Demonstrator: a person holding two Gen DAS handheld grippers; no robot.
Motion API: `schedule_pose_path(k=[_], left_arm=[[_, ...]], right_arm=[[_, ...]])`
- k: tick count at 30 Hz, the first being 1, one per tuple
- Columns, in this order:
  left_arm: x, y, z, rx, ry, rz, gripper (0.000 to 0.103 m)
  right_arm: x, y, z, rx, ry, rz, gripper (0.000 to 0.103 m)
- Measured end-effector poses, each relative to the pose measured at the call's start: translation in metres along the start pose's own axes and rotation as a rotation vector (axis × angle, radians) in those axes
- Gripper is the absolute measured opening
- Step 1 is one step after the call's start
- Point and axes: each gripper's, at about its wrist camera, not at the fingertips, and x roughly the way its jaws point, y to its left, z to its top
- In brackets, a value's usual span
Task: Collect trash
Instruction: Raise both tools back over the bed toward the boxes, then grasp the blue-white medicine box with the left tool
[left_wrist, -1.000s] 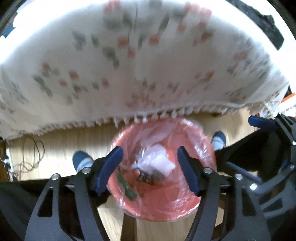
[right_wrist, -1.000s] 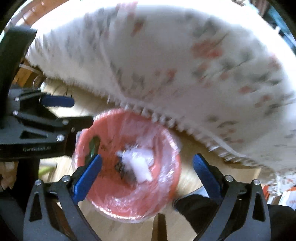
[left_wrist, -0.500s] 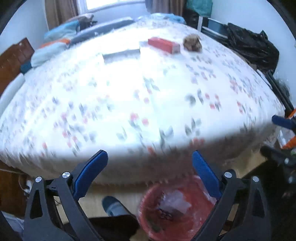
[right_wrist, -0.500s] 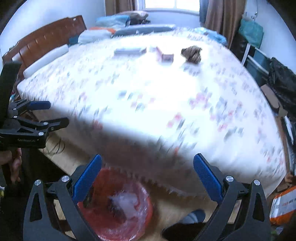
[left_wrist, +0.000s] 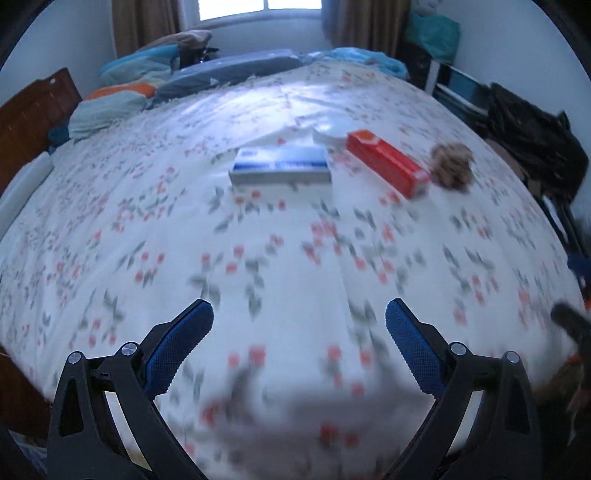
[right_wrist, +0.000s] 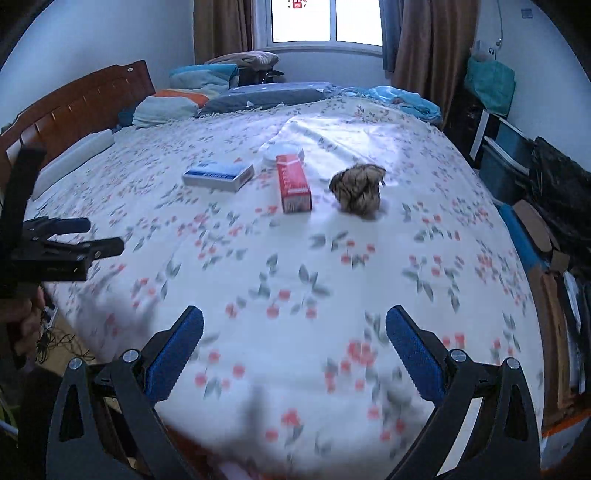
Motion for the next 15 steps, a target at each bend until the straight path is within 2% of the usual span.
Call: schedule_pose_path(k=[10,15], left_arm=[[0.081,-0.008,0.073,-0.094,-0.001,0.034,0.097],[0.116,-0.011,0.11,-0.144,-0.015,0.047,0.097]], right_arm=[[0.062,-0.007,0.035,0.009,0.004,0.017,0.098],[0.082,-0.008,0.039,0.012,0.013,0.034,0.098]])
